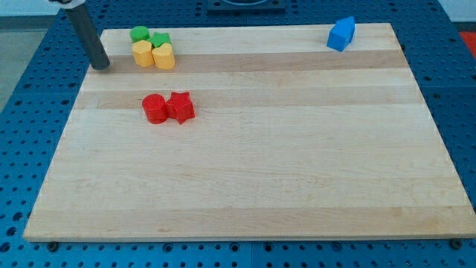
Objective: Slide the yellow hexagon and yellow heart towards right
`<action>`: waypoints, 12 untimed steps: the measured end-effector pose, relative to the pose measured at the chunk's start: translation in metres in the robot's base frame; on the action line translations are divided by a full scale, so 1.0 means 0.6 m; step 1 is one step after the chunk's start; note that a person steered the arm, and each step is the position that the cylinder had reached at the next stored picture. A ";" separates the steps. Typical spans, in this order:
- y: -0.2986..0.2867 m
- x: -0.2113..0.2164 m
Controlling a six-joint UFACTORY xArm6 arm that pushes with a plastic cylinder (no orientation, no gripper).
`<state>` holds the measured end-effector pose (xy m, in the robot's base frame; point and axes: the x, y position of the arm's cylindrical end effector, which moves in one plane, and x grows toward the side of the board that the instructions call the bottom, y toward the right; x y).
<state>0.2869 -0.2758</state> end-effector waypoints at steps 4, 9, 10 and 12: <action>0.052 -0.042; 0.203 0.010; 0.193 0.021; 0.160 0.051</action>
<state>0.3172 -0.1798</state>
